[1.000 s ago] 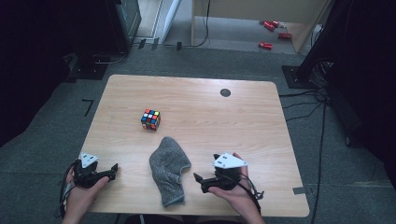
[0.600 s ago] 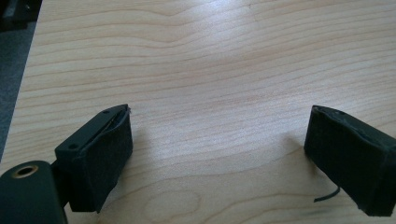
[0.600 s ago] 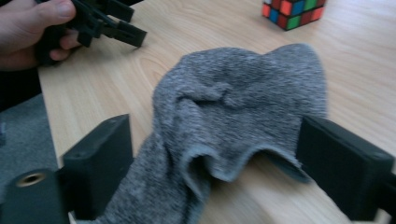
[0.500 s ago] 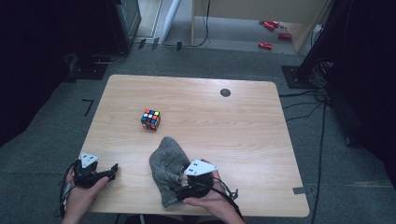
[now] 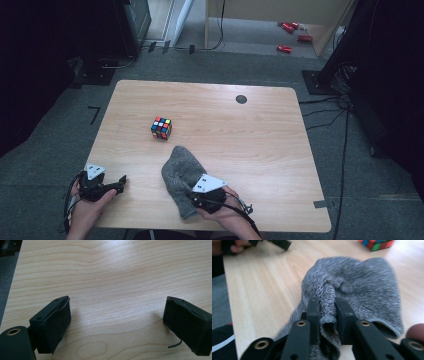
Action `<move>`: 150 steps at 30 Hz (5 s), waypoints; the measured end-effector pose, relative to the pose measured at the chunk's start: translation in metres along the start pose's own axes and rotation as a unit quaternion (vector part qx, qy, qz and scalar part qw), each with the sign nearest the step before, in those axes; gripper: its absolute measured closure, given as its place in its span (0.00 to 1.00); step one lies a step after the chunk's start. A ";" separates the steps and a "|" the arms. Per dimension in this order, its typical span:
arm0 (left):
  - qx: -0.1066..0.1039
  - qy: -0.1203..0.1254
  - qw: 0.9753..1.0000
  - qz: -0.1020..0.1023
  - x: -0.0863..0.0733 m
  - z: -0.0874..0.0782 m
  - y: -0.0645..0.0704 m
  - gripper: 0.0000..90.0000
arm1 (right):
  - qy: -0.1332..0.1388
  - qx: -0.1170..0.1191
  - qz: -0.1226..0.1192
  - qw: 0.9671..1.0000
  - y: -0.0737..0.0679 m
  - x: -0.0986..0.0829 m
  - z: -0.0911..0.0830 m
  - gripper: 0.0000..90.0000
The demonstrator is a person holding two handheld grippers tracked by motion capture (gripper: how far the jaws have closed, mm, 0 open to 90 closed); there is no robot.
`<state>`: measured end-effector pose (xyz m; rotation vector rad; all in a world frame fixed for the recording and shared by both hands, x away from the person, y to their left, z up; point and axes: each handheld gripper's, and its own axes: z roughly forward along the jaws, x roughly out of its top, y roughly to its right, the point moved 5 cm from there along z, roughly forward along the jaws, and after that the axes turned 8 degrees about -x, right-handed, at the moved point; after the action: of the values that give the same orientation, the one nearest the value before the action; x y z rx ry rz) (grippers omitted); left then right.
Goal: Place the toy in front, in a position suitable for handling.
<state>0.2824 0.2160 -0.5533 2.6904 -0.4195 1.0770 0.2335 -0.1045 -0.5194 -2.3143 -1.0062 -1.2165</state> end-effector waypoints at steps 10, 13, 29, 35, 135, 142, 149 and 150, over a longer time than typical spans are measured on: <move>0.000 0.000 1.000 0.000 0.000 0.000 0.000 0.09 | 0.045 -0.083 0.041 0.995 0.065 0.001 -0.053 0.91; 0.000 0.000 1.000 0.001 0.000 0.000 0.000 0.09 | 0.054 -0.114 0.047 0.991 0.085 -0.002 -0.071 0.91; 0.000 0.000 1.000 0.001 0.000 0.000 0.000 0.09 | 0.033 -0.265 0.124 0.956 0.176 -0.064 -0.135 0.90; 0.001 -0.001 1.000 0.000 -0.001 -0.001 0.001 0.09 | 0.012 -0.268 0.139 0.953 0.188 -0.079 -0.135 0.88; -0.122 0.046 0.977 0.169 0.065 0.043 0.167 0.38 | 0.002 -0.234 0.224 0.946 0.194 -0.080 -0.108 0.60; -0.159 0.041 0.963 0.212 0.052 0.035 0.176 0.38 | -0.007 -0.218 0.220 0.951 0.189 -0.084 -0.100 0.71; -0.176 0.019 0.957 0.228 0.043 0.043 0.180 0.38 | -0.008 -0.164 0.203 0.965 0.171 -0.083 -0.097 0.71; -0.176 0.017 0.957 0.230 0.042 0.044 0.180 0.38 | -0.010 -0.158 0.199 0.967 0.167 -0.083 -0.096 0.65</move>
<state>0.2785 0.0264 -0.5386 2.3050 -1.1542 1.0307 0.2671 -0.3116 -0.5273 -2.6013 -0.3355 -1.2539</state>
